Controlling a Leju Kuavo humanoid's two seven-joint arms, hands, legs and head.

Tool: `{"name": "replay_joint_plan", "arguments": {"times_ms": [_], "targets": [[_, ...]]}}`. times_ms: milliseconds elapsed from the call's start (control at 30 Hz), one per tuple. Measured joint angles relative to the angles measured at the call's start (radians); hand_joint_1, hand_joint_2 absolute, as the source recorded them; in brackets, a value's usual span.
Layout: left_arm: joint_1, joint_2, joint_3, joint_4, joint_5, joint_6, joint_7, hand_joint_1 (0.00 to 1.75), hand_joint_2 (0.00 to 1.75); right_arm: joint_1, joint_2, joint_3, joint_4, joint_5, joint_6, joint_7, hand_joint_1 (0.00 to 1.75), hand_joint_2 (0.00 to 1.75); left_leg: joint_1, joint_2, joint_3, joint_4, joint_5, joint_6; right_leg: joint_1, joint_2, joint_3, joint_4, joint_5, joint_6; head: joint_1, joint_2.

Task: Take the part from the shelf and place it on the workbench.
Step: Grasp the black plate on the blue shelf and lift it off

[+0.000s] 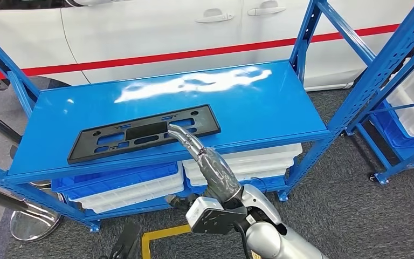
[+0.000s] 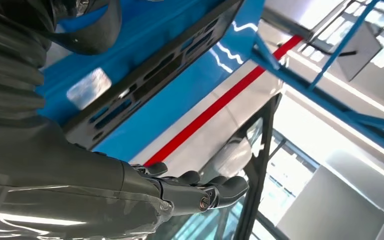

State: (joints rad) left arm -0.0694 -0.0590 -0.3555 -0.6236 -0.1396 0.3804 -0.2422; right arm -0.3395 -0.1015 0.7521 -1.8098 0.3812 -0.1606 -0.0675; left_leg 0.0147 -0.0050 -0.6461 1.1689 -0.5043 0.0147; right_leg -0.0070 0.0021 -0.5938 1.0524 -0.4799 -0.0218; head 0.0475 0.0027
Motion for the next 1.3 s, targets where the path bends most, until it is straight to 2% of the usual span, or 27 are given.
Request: {"name": "replay_joint_plan", "arguments": {"times_ms": [33,67,133,200,233,267,333,367,400,433,467,533,567,633,700,733,800,867,900,933,967,1000,1067,1100,1200,1233,1300], "targets": [[0.011,0.008,0.01,0.001,0.002,-0.001,-0.023,0.0,0.0,0.0,0.0,-0.003,0.003,0.017,-0.008,-0.001,0.0,1.75,-0.006,0.001,0.025,-0.06,0.026,0.011,0.003,0.001,0.002,-0.001,-0.001,0.001,0.0,0.0],[0.02,0.015,0.021,0.001,0.005,-0.002,-0.047,0.0,0.0,0.001,-0.001,-0.006,0.007,0.035,-0.016,-0.002,0.0,1.75,-0.011,0.002,0.043,-0.102,0.039,0.019,0.003,0.0,0.001,-0.001,-0.001,0.004,0.0,0.0],[0.033,0.026,0.044,0.005,0.01,-0.004,-0.098,0.0,0.0,0.004,-0.002,-0.012,0.015,0.073,-0.033,-0.009,0.0,1.75,-0.018,0.002,0.052,-0.131,0.04,0.025,0.002,-0.002,-0.001,-0.006,0.001,0.014,0.0,0.0],[0.047,0.033,0.07,0.011,0.016,-0.005,-0.147,0.0,0.0,0.008,-0.003,-0.019,0.022,0.113,-0.049,-0.016,0.0,1.75,-0.014,0.001,0.061,-0.151,0.047,0.027,0.002,-0.004,0.001,-0.008,-0.001,0.027,0.0,0.0],[0.053,0.035,0.083,0.016,0.019,-0.006,-0.172,0.0,0.0,0.009,-0.003,-0.024,0.025,0.134,-0.059,-0.02,0.0,1.75,-0.011,0.001,0.066,-0.161,0.052,0.029,0.002,-0.003,-0.004,0.006,-0.013,0.032,0.0,0.0],[0.058,0.037,0.097,0.022,0.021,-0.006,-0.197,0.0,0.0,0.01,-0.004,-0.03,0.028,0.154,-0.068,-0.023,0.0,1.75,-0.007,0.002,0.071,-0.17,0.056,0.031,0.002,-0.003,-0.019,0.041,-0.035,0.037,0.0,0.0],[0.068,0.039,0.125,0.038,0.025,-0.007,-0.246,0.0,0.0,0.018,-0.007,-0.041,0.037,0.196,-0.086,-0.03,0.0,1.75,-0.008,0.003,0.073,-0.173,0.058,0.034,0.0,-0.002,-0.078,0.161,-0.095,0.045,0.0,0.0],[0.074,0.04,0.139,0.046,0.027,-0.007,-0.27,0.0,0.0,0.025,-0.009,-0.046,0.042,0.216,-0.094,-0.033,0.0,1.75,-0.008,0.003,0.073,-0.172,0.057,0.035,-0.001,-0.002,-0.108,0.219,-0.114,0.048,0.0,0.0],[0.081,0.041,0.155,0.054,0.03,-0.008,-0.293,0.0,0.0,0.032,-0.01,-0.051,0.047,0.236,-0.102,-0.036,0.0,1.75,-0.009,0.003,0.073,-0.172,0.056,0.035,-0.001,-0.002,-0.126,0.249,-0.116,0.049,0.0,0.0],[0.087,0.043,0.169,0.062,0.032,-0.008,-0.317,0.0,0.0,0.038,-0.011,-0.055,0.052,0.256,-0.111,-0.039,0.0,1.75,-0.009,0.003,0.074,-0.171,0.055,0.035,-0.002,-0.002,-0.126,0.242,-0.098,0.05,0.0,0.0],[0.093,0.044,0.184,0.069,0.035,-0.009,-0.342,0.0,0.0,0.041,-0.012,-0.06,0.057,0.277,-0.12,-0.042,0.0,1.75,-0.009,0.002,0.076,-0.169,0.053,0.033,-0.002,-0.002,-0.103,0.193,-0.063,0.048,0.0,0.0],[0.1,0.045,0.21,0.083,0.043,-0.012,-0.392,0.0,0.0,0.045,-0.013,-0.069,0.064,0.321,-0.137,-0.048,0.0,1.75,-0.011,-0.001,0.078,-0.164,0.047,0.028,0.0,-0.002,-0.035,0.051,0.001,0.04,0.0,0.0],[0.101,0.046,0.223,0.092,0.05,-0.017,-0.414,0.0,0.0,0.046,-0.014,-0.073,0.068,0.346,-0.144,-0.05,0.0,1.75,-0.013,-0.001,0.078,-0.161,0.045,0.024,0.002,-0.002,-0.011,0.002,0.017,0.034,0.0,0.0],[0.102,0.044,0.255,0.116,0.069,-0.035,-0.441,0.0,0.0,0.056,-0.014,-0.081,0.073,0.403,-0.156,-0.048,0.0,1.75,-0.014,-0.002,0.077,-0.16,0.042,0.015,0.007,-0.001,0.001,-0.023,0.018,0.023,0.0,0.0],[0.102,0.038,0.294,0.147,0.084,-0.046,-0.444,0.0,0.0,0.075,-0.013,-0.085,0.079,0.468,-0.178,-0.039,0.0,1.75,-0.013,-0.002,0.079,-0.158,0.036,0.004,0.004,-0.001,0.005,-0.032,0.021,0.012,0.0,0.0],[0.102,0.034,0.315,0.165,0.089,-0.045,-0.443,0.0,0.0,0.084,-0.012,-0.087,0.083,0.498,-0.192,-0.035,0.0,1.75,-0.013,-0.001,0.075,-0.144,0.025,-0.002,0.001,-0.002,0.008,-0.037,0.023,0.005,0.0,0.0],[0.102,0.029,0.358,0.209,0.098,-0.043,-0.443,0.0,0.0,0.099,-0.011,-0.088,0.092,0.551,-0.223,-0.028,0.0,1.75,-0.008,-0.001,0.04,-0.061,-0.028,-0.013,-0.003,-0.003,0.013,-0.044,0.025,-0.003,0.0,0.0],[0.102,0.028,0.398,0.258,0.102,-0.053,-0.447,0.0,0.0,0.115,-0.011,-0.091,0.105,0.6,-0.25,-0.016,0.0,1.75,-0.004,0.0,-0.022,0.068,-0.087,-0.023,-0.004,-0.004,0.013,-0.044,0.024,-0.006,0.0,0.0],[0.103,0.027,0.413,0.28,0.1,-0.06,-0.445,0.0,0.0,0.125,-0.011,-0.094,0.113,0.627,-0.262,-0.006,0.0,1.75,-0.001,0.0,-0.042,0.108,-0.096,-0.026,-0.004,-0.004,0.013,-0.043,0.024,-0.005,0.0,0.0],[0.104,0.025,0.424,0.299,0.095,-0.065,-0.442,0.0,0.0,0.135,-0.011,-0.099,0.121,0.654,-0.272,0.003,0.0,1.75,0.001,0.0,-0.044,0.111,-0.086,-0.028,-0.005,-0.004,0.013,-0.042,0.023,-0.004,0.0,0.0],[0.105,0.023,0.432,0.313,0.089,-0.069,-0.439,0.0,0.0,0.143,-0.011,-0.103,0.128,0.678,-0.281,0.01,0.0,1.75,0.003,0.0,-0.026,0.072,-0.057,-0.03,-0.006,-0.003,0.014,-0.04,0.021,-0.002,0.0,0.0],[0.106,0.021,0.438,0.325,0.083,-0.073,-0.437,0.0,0.0,0.149,-0.011,-0.108,0.134,0.697,-0.289,0.015,0.0,1.75,0.006,0.001,0.007,0.003,-0.019,-0.03,-0.008,-0.003,0.016,-0.038,0.018,0.002,0.0,0.0],[0.103,0.017,0.448,0.341,0.073,-0.086,-0.441,0.0,0.0,0.154,-0.011,-0.115,0.143,0.717,-0.299,0.018,0.0,1.75,0.005,0.0,0.067,-0.118,0.025,-0.026,-0.007,-0.002,0.016,-0.032,0.013,0.013,0.0,0.0],[0.101,0.016,0.452,0.347,0.066,-0.093,-0.445,0.0,0.0,0.154,-0.011,-0.118,0.148,0.722,-0.301,0.018,0.0,1.75,0.003,-0.001,0.08,-0.146,0.031,-0.021,-0.006,-0.002,0.015,-0.03,0.012,0.018,0.0,0.0],[0.096,0.015,0.457,0.361,0.037,-0.112,-0.451,0.0,0.0,0.149,-0.01,-0.124,0.166,0.731,-0.299,0.02,0.0,1.75,-0.001,-0.002,0.083,-0.156,0.035,0.001,-0.006,-0.001,0.016,-0.031,0.013,0.037,0.0,0.0],[0.092,0.015,0.457,0.363,0.026,-0.118,-0.45,0.0,0.0,0.144,-0.01,-0.125,0.173,0.736,-0.297,0.022,0.0,1.75,0.0,-0.002,0.084,-0.16,0.037,0.01,-0.007,-0.001,0.013,-0.022,0.006,0.042,0.0,0.0],[0.083,0.013,0.456,0.364,0.007,-0.132,-0.438,0.0,0.0,0.131,-0.009,-0.127,0.19,0.751,-0.292,0.03,0.0,1.75,0.001,-0.001,0.085,-0.167,0.04,0.026,-0.009,-0.001,-0.021,0.052,-0.04,0.049,0.0,0.0]]}}
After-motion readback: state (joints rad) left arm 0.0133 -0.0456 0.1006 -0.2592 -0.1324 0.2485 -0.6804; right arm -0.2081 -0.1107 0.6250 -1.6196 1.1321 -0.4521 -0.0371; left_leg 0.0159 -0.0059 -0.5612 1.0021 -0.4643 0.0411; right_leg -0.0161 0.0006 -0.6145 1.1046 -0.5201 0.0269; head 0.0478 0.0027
